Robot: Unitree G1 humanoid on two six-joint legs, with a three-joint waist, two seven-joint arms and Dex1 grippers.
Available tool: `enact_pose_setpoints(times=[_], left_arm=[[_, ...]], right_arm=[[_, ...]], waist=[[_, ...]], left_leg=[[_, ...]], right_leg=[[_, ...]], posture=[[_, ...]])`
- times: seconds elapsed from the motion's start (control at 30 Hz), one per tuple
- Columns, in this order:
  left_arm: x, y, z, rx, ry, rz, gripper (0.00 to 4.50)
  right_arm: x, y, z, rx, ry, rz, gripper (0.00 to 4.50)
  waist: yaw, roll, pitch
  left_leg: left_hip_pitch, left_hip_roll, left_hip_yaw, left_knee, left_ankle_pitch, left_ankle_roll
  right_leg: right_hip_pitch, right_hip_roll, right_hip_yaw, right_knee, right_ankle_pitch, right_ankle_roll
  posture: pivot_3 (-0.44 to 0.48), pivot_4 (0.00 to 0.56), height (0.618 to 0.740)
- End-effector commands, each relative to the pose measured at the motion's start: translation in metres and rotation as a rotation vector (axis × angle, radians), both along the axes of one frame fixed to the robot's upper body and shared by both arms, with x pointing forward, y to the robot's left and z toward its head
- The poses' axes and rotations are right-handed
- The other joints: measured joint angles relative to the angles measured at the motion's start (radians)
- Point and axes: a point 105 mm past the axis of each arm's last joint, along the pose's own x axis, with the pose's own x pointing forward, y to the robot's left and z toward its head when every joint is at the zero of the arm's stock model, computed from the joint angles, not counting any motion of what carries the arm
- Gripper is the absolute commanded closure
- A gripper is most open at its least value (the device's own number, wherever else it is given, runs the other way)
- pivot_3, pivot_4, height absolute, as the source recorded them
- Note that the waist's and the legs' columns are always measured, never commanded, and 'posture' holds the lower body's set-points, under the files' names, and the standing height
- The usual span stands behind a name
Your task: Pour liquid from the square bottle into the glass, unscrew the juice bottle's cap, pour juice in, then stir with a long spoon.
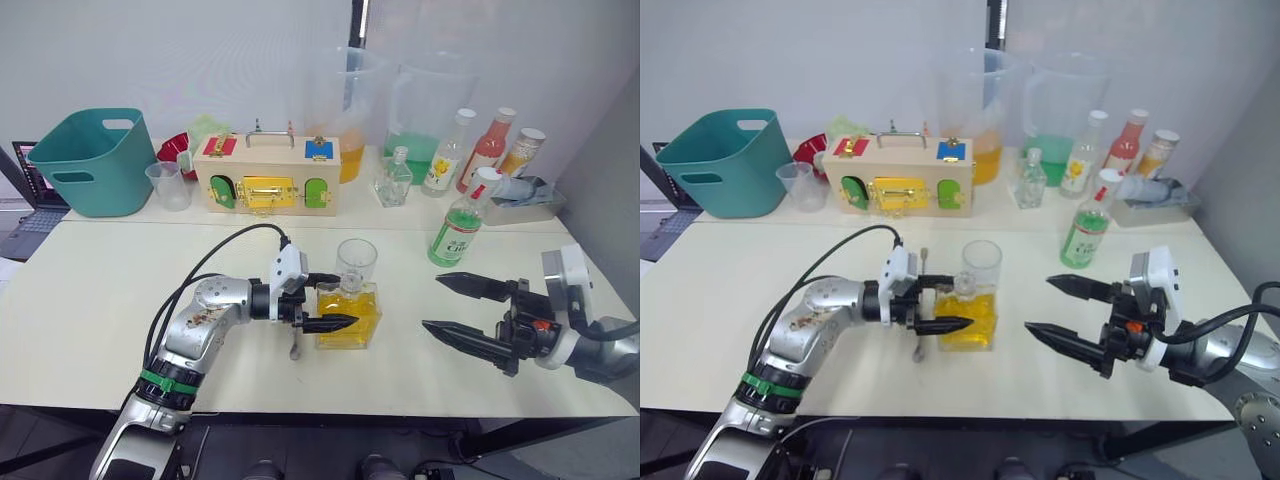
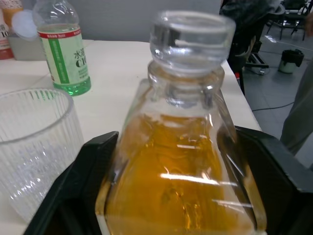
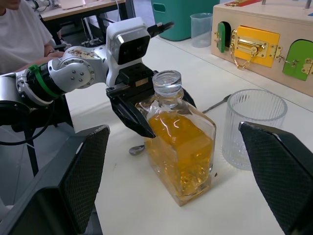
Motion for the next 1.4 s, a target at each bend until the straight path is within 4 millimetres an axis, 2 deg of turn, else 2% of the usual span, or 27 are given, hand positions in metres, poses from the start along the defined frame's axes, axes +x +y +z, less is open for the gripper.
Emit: enact_pose_setpoints(times=[0.03, 0.37, 0.53, 0.8, 0.93, 1.13, 1.17, 1.4], left_arm=[[-0.003, -0.002, 0.004, -0.005, -0.028, -0.020, 1.70], [-0.004, -0.006, 0.006, -0.003, -0.057, -0.031, 1.70], [-0.005, -0.007, 0.007, -0.008, -0.031, -0.037, 1.70], [-0.007, -0.010, 0.006, -0.003, -0.032, -0.038, 1.70], [-0.007, -0.010, 0.006, -0.003, -0.036, -0.035, 1.70], [-0.007, -0.009, 0.006, 0.001, -0.039, -0.031, 1.70], [-0.007, -0.009, 0.006, 0.002, -0.040, -0.031, 1.70], [-0.006, -0.009, 0.007, 0.004, -0.042, -0.029, 1.70]], right_arm=[[-0.001, 0.005, 0.008, -0.029, -0.034, 0.017, 0.00], [0.031, 0.039, 0.027, -0.080, -0.070, 0.066, 0.00], [0.041, 0.062, 0.025, -0.160, -0.099, 0.136, 0.00], [0.053, 0.080, 0.016, -0.214, -0.089, 0.152, 0.00], [0.058, 0.085, 0.015, -0.205, -0.068, 0.131, 1.19], [0.056, 0.090, 0.016, -0.176, -0.039, 0.168, 3.21], [0.056, 0.089, 0.016, -0.180, -0.036, 0.165, 3.43], [0.057, 0.087, 0.017, -0.183, -0.066, 0.164, 3.43]], waist=[[0.000, 0.000, 0.000], [0.000, 0.000, 0.000], [0.000, 0.001, 0.000], [0.000, 0.001, 0.000], [0.001, 0.001, 0.000], [0.001, 0.001, 0.000], [0.001, 0.001, 0.000], [0.001, 0.001, 0.000]], left_leg=[[0.000, 0.000, 0.000, 0.000, 0.000, 0.000], [0.001, 0.000, 0.000, 0.000, 0.000, 0.000], [0.001, 0.000, 0.000, 0.000, 0.000, 0.000], [0.000, 0.000, 0.000, 0.000, 0.000, 0.000], [-0.001, 0.000, 0.000, 0.000, 0.000, 0.000], [-0.003, 0.000, 0.000, 0.001, 0.000, 0.000], [-0.003, 0.000, 0.000, 0.001, 0.000, 0.000], [-0.003, 0.000, 0.000, 0.001, 0.000, 0.000]], right_leg=[[0.000, 0.000, 0.000, 0.000, 0.000, 0.000], [0.002, 0.000, 0.000, -0.001, 0.000, 0.000], [0.001, 0.000, 0.000, -0.001, 0.000, 0.000], [0.000, 0.000, 0.000, 0.000, 0.000, 0.000], [-0.001, 0.000, 0.000, 0.000, 0.000, 0.000], [-0.004, 0.000, 0.000, 0.001, 0.001, -0.001], [-0.004, 0.000, 0.000, 0.001, 0.001, -0.001], [-0.004, 0.000, 0.000, 0.001, 0.001, -0.001]], posture=[[0.000, 0.150, 0.740], [0.000, 0.150, 0.740], [0.000, 0.150, 0.740], [0.000, 0.150, 0.740], [0.000, 0.150, 0.740], [0.000, 0.150, 0.740], [0.000, 0.150, 0.740], [0.000, 0.150, 0.740]])
